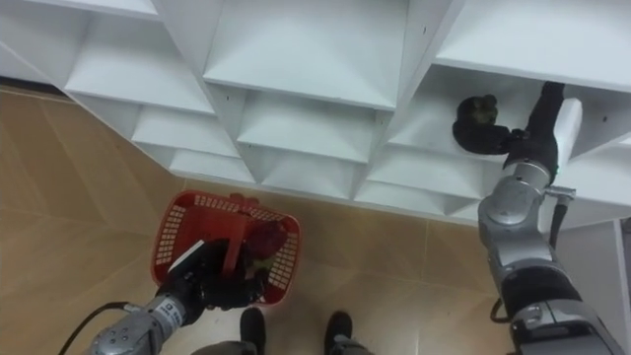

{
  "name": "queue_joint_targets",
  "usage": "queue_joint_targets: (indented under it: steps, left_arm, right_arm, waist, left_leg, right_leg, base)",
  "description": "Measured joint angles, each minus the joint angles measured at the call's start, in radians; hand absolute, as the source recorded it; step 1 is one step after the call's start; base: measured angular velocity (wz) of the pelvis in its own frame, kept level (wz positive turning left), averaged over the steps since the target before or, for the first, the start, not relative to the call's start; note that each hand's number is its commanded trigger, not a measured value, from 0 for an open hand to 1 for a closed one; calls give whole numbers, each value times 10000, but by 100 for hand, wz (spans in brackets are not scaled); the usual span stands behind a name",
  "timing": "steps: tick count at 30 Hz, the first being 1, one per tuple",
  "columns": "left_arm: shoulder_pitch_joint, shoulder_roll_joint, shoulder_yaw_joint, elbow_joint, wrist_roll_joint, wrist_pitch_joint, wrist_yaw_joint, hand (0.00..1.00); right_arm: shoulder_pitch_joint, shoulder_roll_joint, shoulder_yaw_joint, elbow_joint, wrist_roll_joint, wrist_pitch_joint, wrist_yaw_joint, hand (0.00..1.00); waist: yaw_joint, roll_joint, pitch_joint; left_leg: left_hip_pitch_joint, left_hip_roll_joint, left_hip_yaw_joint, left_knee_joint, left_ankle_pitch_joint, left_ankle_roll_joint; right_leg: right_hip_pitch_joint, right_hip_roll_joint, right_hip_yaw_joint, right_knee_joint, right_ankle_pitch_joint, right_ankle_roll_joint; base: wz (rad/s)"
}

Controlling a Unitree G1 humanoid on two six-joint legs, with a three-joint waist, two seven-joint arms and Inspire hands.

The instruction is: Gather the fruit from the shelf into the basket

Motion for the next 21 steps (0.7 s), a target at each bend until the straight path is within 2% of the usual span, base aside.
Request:
queue_joint_targets:
  steps: [7,10,16,18,21]
  left_arm:
    - [-4,13,-3,-10,-20,0,-49,100]
    - [-10,15,-20,-19,-23,0,-49,100]
    - [-32,39,-55,-45,-41,0,10,100]
    - [-35,50,-107,-46,-38,0,17,100]
    - [-20,52,-108,-45,-36,0,18,100]
  right_arm:
    - [0,-22,0,-1,-6,86,373,0]
    - [-31,-25,0,-1,-37,294,479,0]
    - [-76,-32,23,-2,-37,318,482,0]
    - [-86,-38,26,-3,-37,379,482,0]
    - [-95,-39,25,-3,-37,387,574,0]
  waist:
    - [27,7,8]
    - [63,14,15]
    - [171,23,30]
    - [191,23,30]
    - [206,20,32]
  left_leg:
    - [-188,-7,8,50,-1,0]
    - [-405,-2,-1,166,-1,1]
    - [-737,-7,-68,364,-1,1]
    - [-734,-115,-70,391,-1,2]
    - [-735,-139,-78,396,2,7]
  right_leg:
    - [-189,-24,-14,113,-17,3]
    - [-384,-40,-18,215,-33,-6]
    - [-698,-114,-122,472,-114,-55]
    - [-747,-209,-166,607,-231,-58]
    - [-776,-239,-167,688,-274,-60]
  base:
    - [0]
    - [0]
    - [7]
    - [10]
    - [2]
